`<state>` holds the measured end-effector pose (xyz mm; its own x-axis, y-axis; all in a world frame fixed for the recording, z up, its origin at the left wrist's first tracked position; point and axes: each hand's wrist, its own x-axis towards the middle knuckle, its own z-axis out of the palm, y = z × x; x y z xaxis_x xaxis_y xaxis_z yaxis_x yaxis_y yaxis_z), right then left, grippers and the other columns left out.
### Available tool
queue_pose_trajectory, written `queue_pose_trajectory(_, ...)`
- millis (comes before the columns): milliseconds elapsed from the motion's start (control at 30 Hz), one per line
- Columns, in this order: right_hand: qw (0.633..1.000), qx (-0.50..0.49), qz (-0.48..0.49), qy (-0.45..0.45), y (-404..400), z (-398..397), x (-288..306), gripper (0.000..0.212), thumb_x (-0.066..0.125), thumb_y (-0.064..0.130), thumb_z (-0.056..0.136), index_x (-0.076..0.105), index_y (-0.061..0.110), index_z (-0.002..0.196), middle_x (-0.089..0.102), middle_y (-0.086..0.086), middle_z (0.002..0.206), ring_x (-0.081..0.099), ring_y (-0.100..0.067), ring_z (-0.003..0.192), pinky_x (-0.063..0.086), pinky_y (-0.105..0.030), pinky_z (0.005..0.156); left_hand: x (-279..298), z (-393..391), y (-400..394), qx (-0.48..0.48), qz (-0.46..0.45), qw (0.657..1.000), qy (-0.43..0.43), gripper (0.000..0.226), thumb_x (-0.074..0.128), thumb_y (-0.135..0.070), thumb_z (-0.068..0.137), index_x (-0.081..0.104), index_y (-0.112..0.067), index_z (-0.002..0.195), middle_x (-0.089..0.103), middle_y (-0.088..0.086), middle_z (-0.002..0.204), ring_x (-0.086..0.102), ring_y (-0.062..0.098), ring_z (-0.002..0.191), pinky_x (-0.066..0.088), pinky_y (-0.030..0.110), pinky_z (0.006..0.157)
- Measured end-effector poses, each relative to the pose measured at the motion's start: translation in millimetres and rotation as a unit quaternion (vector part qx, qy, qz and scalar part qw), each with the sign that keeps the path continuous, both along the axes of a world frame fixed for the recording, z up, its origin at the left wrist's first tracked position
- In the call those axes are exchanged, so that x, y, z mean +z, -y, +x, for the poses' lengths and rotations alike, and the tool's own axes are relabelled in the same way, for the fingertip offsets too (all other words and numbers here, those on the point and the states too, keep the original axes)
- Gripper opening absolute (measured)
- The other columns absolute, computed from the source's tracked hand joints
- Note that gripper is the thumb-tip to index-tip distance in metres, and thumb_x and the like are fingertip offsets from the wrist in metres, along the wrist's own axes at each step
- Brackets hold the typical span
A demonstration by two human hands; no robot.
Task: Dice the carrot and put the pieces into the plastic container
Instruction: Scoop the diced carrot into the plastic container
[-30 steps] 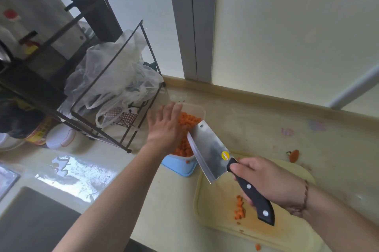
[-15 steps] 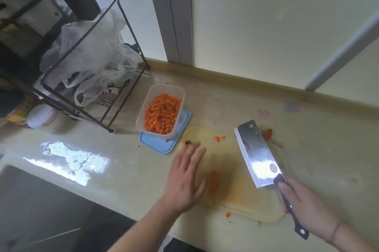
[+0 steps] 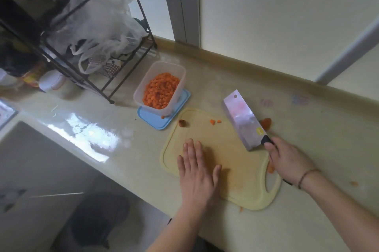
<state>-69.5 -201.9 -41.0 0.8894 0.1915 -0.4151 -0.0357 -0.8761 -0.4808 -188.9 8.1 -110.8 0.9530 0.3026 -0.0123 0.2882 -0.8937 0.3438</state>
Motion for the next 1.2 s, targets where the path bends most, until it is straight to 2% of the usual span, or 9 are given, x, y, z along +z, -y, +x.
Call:
queue_pose_trajectory(133, 1.000, 0.018, 0.022, 0.002, -1.3, 8.4, -6.8, 0.020, 0.037, 0.033, 0.100, 0.042, 0.026, 0.082, 0.061, -0.003, 0.072, 0.062, -0.028, 0.071, 0.040, -0.035, 0.064, -5.7, 6.1, 6.6, 0.037, 0.021, 0.999, -0.003, 0.079, 0.032, -0.058, 0.098, 0.025, -0.006, 0.157, 0.028, 0.017, 0.164, 0.019, 0.031, 0.151, 0.010, 0.045, 0.120)
queue_pose_trajectory(267, 0.998, 0.047, 0.029, -0.014, 2.1, 12.1, -10.5, 0.025, 0.035, 0.033, 0.100, 0.045, 0.020, 0.081, 0.062, -0.004, 0.065, 0.065, -0.021, 0.059, 0.048, -0.039, 0.064, -6.0, 14.0, 7.3, 0.052, 0.017, 0.998, -0.014, 0.079, 0.026, -0.061, 0.101, 0.018, -0.010, 0.160, 0.017, 0.013, 0.168, 0.015, 0.029, 0.155, -0.001, 0.040, 0.123)
queue_pose_trajectory(333, 0.997, 0.075, 0.013, -0.012, 4.9, 15.9, -11.4, 0.022, 0.035, 0.033, 0.100, 0.046, 0.022, 0.085, 0.062, -0.002, 0.072, 0.063, -0.025, 0.068, 0.046, -0.038, 0.067, -5.5, 18.1, 8.0, 0.061, 0.016, 0.998, -0.009, 0.078, 0.027, -0.061, 0.101, 0.019, -0.009, 0.160, 0.016, 0.013, 0.168, 0.015, 0.029, 0.155, -0.004, 0.037, 0.123)
queue_pose_trajectory(400, 0.994, 0.111, -0.011, -0.010, 5.7, 19.4, -9.7, 0.018, 0.035, 0.034, 0.100, 0.051, 0.025, 0.099, 0.062, 0.000, 0.082, 0.059, -0.026, 0.077, 0.045, -0.036, 0.071, -4.8, 22.3, 8.8, 0.071, 0.013, 0.997, -0.001, 0.078, 0.026, -0.060, 0.101, 0.019, -0.009, 0.160, 0.015, 0.013, 0.168, 0.014, 0.028, 0.155, -0.006, 0.034, 0.122)
queue_pose_trajectory(500, 0.984, 0.167, -0.060, -0.016, 6.8, 22.4, -4.0, 0.026, 0.033, 0.039, 0.100, 0.051, 0.026, 0.115, 0.064, -0.004, 0.098, 0.061, -0.029, 0.091, 0.048, -0.038, 0.078, -3.0, 28.8, 9.4, 0.073, 0.008, 0.997, 0.012, 0.079, 0.024, -0.059, 0.101, 0.017, -0.008, 0.161, 0.005, 0.008, 0.168, 0.005, 0.023, 0.155, -0.010, 0.029, 0.122)
queue_pose_trajectory(633, 0.969, 0.221, -0.109, -0.038, 11.7, 16.1, 1.7, 0.019, 0.028, 0.047, 0.100, 0.042, 0.034, 0.099, 0.067, 0.002, 0.094, 0.062, -0.028, 0.088, 0.051, -0.039, 0.078, 1.0, 40.2, 10.4, 0.088, -0.045, 0.995, 0.017, 0.083, 0.011, -0.063, 0.096, 0.002, -0.014, 0.162, -0.007, 0.004, 0.169, -0.014, 0.015, 0.154, -0.018, 0.023, 0.119)
queue_pose_trajectory(800, 0.963, 0.245, -0.108, -0.040, 11.5, -0.2, 3.4, 0.018, 0.025, 0.047, 0.101, 0.031, 0.033, 0.091, 0.054, 0.006, 0.081, 0.052, -0.023, 0.073, 0.046, -0.035, 0.068, 7.2, 50.1, 15.9, 0.133, -0.085, 0.987, 0.032, 0.082, 0.008, -0.060, 0.095, 0.005, -0.015, 0.163, 0.000, 0.005, 0.171, -0.005, 0.016, 0.157, -0.010, 0.026, 0.124)
queue_pose_trajectory(1033, 0.951, 0.287, -0.103, -0.048, 6.3, -31.6, -2.2, 0.027, 0.021, 0.049, 0.100, 0.040, 0.031, 0.106, 0.060, 0.005, 0.090, 0.062, -0.027, 0.089, 0.045, -0.035, 0.069, 12.6, 57.1, 24.0, 0.158, -0.146, 0.973, 0.084, 0.078, 0.015, -0.054, 0.096, 0.016, -0.011, 0.161, 0.011, 0.006, 0.170, 0.005, 0.017, 0.157, -0.001, 0.027, 0.126)
queue_pose_trajectory(1200, 0.961, 0.263, -0.055, -0.061, 8.3, -45.4, -4.2, 0.025, 0.025, 0.046, 0.101, 0.041, 0.027, 0.097, 0.048, 0.009, 0.071, 0.057, -0.025, 0.076, 0.040, -0.036, 0.064, 7.9, 62.4, 28.4, 0.133, -0.151, 0.974, 0.101, 0.075, 0.020, -0.051, 0.098, 0.020, -0.010, 0.161, 0.010, 0.004, 0.170, 0.004, 0.016, 0.157, -0.009, 0.018, 0.121)
